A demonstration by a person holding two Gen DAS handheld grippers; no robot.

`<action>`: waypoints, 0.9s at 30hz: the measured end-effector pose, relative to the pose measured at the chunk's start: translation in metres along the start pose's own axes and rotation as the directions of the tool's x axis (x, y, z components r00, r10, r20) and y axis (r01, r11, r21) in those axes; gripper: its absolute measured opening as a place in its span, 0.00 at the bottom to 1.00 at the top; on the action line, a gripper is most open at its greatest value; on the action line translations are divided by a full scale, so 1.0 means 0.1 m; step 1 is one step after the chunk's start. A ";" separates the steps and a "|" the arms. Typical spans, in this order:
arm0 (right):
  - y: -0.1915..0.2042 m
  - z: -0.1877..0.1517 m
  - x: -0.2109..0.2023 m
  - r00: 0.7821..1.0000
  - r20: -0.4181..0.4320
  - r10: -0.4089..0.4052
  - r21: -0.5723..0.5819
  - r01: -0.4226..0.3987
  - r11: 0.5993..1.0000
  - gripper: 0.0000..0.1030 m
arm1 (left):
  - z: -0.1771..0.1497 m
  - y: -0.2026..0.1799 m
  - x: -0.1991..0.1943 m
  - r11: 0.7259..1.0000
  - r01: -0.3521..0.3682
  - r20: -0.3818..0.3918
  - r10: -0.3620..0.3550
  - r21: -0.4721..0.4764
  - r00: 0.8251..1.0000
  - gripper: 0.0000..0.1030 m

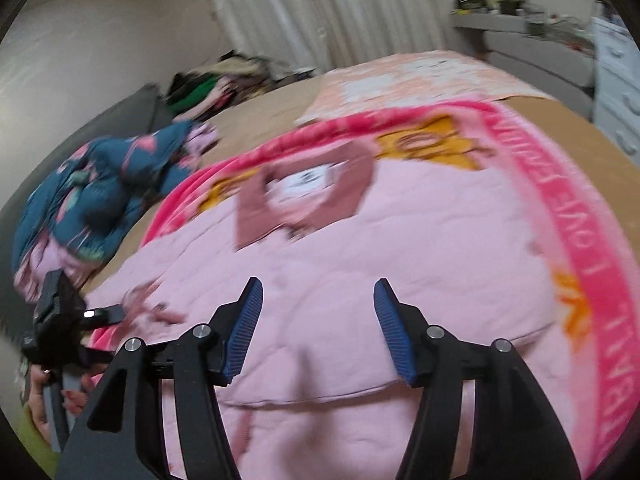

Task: Fold large clothes
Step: 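Grasp the trimmed front panel edge with the left tool, then fold the front panel over toward the collar and open the left tool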

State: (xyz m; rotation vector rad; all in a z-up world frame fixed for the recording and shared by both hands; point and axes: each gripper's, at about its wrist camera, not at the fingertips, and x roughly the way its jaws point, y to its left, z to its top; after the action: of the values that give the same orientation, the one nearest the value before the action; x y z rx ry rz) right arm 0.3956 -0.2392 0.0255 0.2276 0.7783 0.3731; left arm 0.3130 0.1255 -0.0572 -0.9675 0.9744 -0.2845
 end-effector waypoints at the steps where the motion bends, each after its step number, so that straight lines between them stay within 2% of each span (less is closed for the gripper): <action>1: -0.04 0.02 -0.02 1.000 0.008 -0.007 0.013 0.007 1.000 0.55 | 0.00 -0.03 -0.01 0.999 -0.025 0.005 0.025 0.021 1.000 0.91; 7: -0.31 0.10 -0.11 0.998 0.035 -0.045 0.076 0.042 0.996 0.56 | -0.19 -0.09 0.27 0.992 -0.079 -0.079 0.087 0.097 0.993 0.91; 9: -0.36 0.13 -0.15 0.997 0.044 -0.065 0.077 0.061 0.995 0.56 | -0.27 -0.15 0.34 0.975 -0.142 -0.057 0.153 0.170 0.987 0.91; 12: -0.54 0.21 -0.29 0.988 0.078 -0.134 0.086 0.127 0.988 0.59 | -0.36 -0.19 0.42 0.948 -0.195 -0.026 0.208 0.253 0.978 0.91; 13: -0.59 0.21 -0.31 0.985 0.079 -0.152 0.089 0.145 0.985 0.63 | -0.37 -0.20 0.44 0.941 -0.205 -0.019 0.218 0.270 0.976 0.91; 16: -0.76 0.22 -0.37 0.975 0.079 -0.206 0.115 0.197 0.974 0.64 | -0.38 -0.23 0.46 0.923 -0.229 0.012 0.237 0.310 0.971 0.88; 18: -0.87 0.22 -0.38 0.975 0.072 -0.212 0.143 0.200 0.969 0.64 | -0.38 -0.25 0.45 0.913 -0.237 0.041 0.237 0.332 0.971 0.67; 19: -0.90 0.21 -0.37 0.975 0.070 -0.212 0.153 0.199 0.968 0.64 | -0.38 -0.25 0.43 0.915 -0.226 0.045 0.223 0.335 0.974 0.62; 21: -0.94 0.20 -0.37 0.975 0.068 -0.210 0.165 0.197 0.966 0.64 | -0.39 -0.27 0.40 0.911 -0.215 0.054 0.209 0.353 0.976 0.33; 23: -0.95 0.20 -0.36 0.976 0.065 -0.209 0.162 0.196 0.967 0.64 | -0.41 -0.32 0.37 0.893 -0.249 0.088 0.234 0.375 0.968 0.16; 27: -0.93 0.21 -0.38 0.976 0.073 -0.205 0.152 0.192 0.970 0.64 | -0.35 -0.48 0.19 0.878 -0.243 0.144 0.200 0.413 0.969 0.10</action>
State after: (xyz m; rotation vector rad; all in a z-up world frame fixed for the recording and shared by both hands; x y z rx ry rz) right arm 0.4088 -0.3406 0.0336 0.2964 0.7346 0.1165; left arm 0.3058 0.0669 -0.0366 -0.4561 0.8750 -0.2418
